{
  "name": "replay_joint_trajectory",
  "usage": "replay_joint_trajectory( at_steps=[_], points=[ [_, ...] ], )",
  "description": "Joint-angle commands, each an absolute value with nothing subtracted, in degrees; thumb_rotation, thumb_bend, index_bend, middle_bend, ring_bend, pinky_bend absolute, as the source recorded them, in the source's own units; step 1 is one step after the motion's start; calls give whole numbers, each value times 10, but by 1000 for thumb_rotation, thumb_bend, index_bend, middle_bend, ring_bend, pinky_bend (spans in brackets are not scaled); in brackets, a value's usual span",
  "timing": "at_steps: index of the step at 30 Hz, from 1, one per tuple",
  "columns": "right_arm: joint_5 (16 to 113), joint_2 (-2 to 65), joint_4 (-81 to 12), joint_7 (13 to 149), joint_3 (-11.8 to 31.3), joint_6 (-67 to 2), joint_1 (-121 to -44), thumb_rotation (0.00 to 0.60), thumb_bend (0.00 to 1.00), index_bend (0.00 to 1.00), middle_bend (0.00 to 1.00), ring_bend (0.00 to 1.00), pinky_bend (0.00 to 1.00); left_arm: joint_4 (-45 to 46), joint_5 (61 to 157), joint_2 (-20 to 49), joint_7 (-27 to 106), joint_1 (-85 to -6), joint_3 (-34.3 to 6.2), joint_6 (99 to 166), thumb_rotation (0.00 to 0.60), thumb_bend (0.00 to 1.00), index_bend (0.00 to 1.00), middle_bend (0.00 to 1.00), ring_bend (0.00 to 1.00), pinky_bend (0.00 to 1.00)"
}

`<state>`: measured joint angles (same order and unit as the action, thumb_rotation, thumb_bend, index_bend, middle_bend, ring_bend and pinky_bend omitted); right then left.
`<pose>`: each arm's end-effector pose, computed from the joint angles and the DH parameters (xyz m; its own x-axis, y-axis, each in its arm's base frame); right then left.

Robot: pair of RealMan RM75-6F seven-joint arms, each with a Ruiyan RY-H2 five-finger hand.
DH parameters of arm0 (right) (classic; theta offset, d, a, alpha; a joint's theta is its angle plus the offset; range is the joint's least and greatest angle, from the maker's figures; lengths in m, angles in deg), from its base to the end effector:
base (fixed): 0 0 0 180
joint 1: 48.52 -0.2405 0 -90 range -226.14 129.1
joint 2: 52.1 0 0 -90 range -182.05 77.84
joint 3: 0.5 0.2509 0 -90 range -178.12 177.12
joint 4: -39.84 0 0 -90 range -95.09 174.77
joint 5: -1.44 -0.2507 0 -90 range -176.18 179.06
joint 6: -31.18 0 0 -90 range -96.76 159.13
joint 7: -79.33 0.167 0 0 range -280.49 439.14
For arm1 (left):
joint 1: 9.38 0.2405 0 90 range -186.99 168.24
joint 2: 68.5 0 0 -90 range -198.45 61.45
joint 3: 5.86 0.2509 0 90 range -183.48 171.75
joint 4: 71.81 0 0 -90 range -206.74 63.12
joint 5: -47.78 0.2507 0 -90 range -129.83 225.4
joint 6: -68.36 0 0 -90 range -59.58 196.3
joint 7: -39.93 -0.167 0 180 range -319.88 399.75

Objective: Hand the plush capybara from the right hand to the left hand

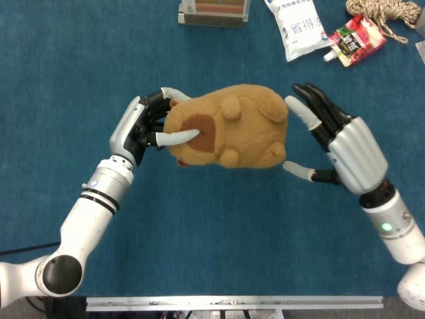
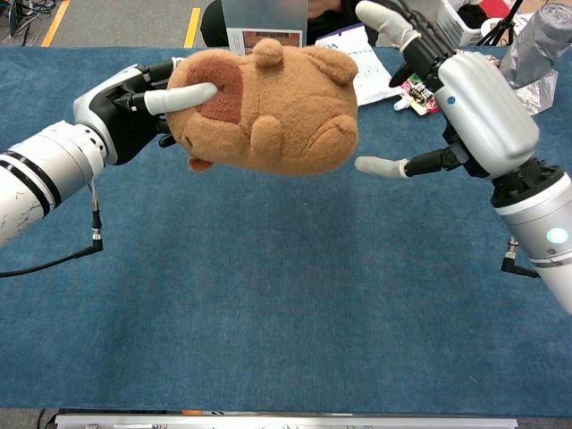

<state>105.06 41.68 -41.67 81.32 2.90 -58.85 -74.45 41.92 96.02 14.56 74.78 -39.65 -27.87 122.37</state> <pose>-0.1316 -0.2609 -0.0190 0.0211 0.0673 0.9975 -0.7740 -0.6304 0.0589 -0.0816 0.3101 -0.0259 -0.8546 0.3431 0.3898 0.4956 0.3148 0.8095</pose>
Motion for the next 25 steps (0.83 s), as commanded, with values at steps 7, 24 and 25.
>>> replay_joint_trajectory(
  at_steps=[7, 24, 25],
  points=[
    [1074, 335, -460, 791, 12, -641, -703, 600, 0, 0, 0, 0, 358, 419, 960, 147, 744, -393, -282, 1221, 600, 0, 549, 509, 568, 903],
    [1053, 261, -493, 785, -5, -640, -657, 600, 0, 0, 16, 15, 358, 419, 960, 149, 739, -389, -287, 1216, 600, 0, 549, 509, 569, 903],
    [1052, 260, -493, 786, -4, -639, -655, 600, 0, 0, 18, 15, 358, 419, 960, 149, 739, -388, -287, 1216, 600, 0, 549, 509, 569, 903]
  ],
)
